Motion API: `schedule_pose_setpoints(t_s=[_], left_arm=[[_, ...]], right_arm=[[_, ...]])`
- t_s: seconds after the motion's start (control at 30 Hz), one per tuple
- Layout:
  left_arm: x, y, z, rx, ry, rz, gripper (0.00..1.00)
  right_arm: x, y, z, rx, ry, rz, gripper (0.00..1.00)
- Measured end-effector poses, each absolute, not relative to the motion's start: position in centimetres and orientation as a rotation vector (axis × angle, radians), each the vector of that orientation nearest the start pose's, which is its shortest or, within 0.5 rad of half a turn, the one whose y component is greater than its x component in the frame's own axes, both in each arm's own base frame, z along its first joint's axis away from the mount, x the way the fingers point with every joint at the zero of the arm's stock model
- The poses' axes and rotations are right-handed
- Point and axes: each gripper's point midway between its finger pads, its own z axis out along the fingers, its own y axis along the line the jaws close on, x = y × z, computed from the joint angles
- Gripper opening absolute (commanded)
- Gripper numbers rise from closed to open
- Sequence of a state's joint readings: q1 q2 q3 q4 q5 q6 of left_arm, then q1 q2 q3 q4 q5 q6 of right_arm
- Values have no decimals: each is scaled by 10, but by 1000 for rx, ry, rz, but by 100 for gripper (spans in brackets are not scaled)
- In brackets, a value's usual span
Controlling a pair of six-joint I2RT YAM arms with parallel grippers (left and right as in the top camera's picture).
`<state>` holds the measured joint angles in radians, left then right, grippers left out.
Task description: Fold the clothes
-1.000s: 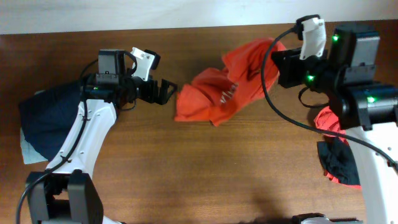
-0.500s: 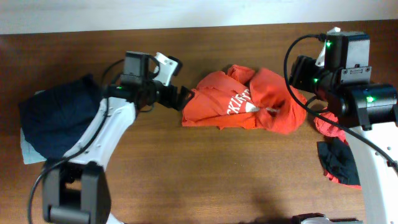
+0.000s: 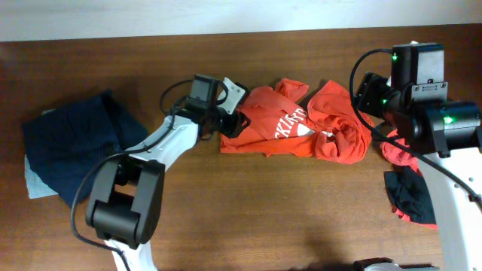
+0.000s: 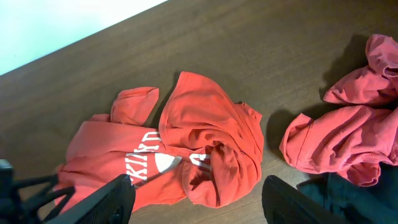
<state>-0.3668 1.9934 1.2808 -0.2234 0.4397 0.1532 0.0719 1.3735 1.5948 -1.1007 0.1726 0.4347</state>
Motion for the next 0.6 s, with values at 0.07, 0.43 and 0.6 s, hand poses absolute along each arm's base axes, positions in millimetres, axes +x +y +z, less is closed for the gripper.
schedule_pose_setpoints(t_s=[0.07, 0.43, 0.6], left_arm=[[427, -249, 49, 830, 2363, -643, 0], [466, -199, 132, 698, 2403, -377, 3], [471, -186, 194, 685, 2306, -302, 39]], right_arm=[[350, -4, 297, 516, 2380, 16, 71], [348, -5, 292, 521, 2403, 3, 70], [358, -4, 264, 526, 2484, -20, 77]])
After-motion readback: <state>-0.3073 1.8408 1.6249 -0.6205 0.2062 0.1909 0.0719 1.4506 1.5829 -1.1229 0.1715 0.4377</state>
